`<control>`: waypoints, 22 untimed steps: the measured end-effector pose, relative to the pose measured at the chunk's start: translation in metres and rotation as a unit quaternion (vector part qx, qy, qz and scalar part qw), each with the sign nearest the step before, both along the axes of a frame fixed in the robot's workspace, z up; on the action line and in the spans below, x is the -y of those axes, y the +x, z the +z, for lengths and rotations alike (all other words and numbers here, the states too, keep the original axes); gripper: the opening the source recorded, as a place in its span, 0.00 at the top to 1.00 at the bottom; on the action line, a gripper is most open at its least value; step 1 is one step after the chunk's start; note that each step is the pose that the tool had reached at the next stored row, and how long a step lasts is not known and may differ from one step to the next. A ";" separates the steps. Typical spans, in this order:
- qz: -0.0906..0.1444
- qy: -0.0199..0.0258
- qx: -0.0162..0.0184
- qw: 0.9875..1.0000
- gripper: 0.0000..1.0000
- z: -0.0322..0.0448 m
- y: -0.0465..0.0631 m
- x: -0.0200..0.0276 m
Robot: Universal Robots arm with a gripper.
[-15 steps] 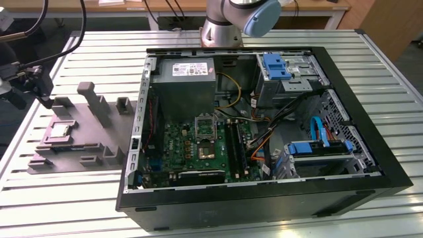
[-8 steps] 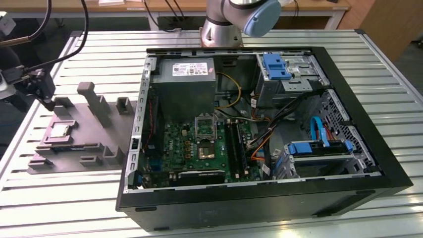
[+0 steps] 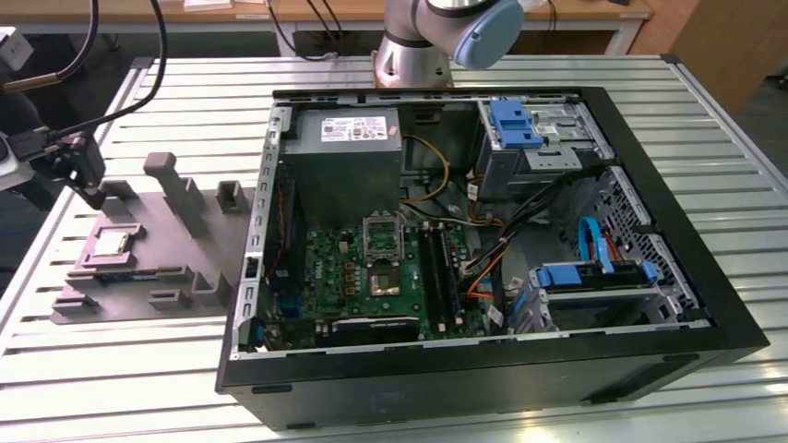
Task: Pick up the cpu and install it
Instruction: 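Pick up the cpu and move it towards the insertion slot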
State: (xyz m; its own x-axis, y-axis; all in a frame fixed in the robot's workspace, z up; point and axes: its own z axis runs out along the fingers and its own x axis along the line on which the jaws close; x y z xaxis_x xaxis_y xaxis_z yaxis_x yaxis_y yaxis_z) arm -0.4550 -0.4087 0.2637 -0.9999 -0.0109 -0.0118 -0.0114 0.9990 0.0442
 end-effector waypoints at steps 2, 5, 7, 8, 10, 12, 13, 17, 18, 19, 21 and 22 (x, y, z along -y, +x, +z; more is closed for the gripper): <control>0.000 0.000 0.000 1.000 0.40 0.0000 0.000 0.0000; 0.000 0.000 0.000 1.000 0.40 0.0000 0.000 0.0000; 0.000 0.000 0.000 1.000 0.40 -0.0001 0.000 0.0000; 0.000 0.000 0.000 1.000 0.40 -0.0001 0.000 0.0000; 0.000 0.000 0.000 1.000 0.40 -0.0002 0.000 0.0000; 0.000 0.000 0.000 1.000 0.40 -0.0015 0.000 0.0000; 0.000 0.000 0.000 1.000 0.40 -0.0029 0.000 0.0000; 0.000 0.000 0.000 1.000 0.40 -0.0095 0.000 0.0008; 0.000 0.000 0.000 1.000 0.40 -0.0110 0.000 0.0008; -0.001 0.000 0.000 1.000 0.40 -0.0124 0.000 0.0008; -0.002 0.000 0.000 1.000 0.40 -0.0146 0.000 0.0008; -0.002 0.000 0.000 1.000 0.40 -0.0155 0.000 0.0008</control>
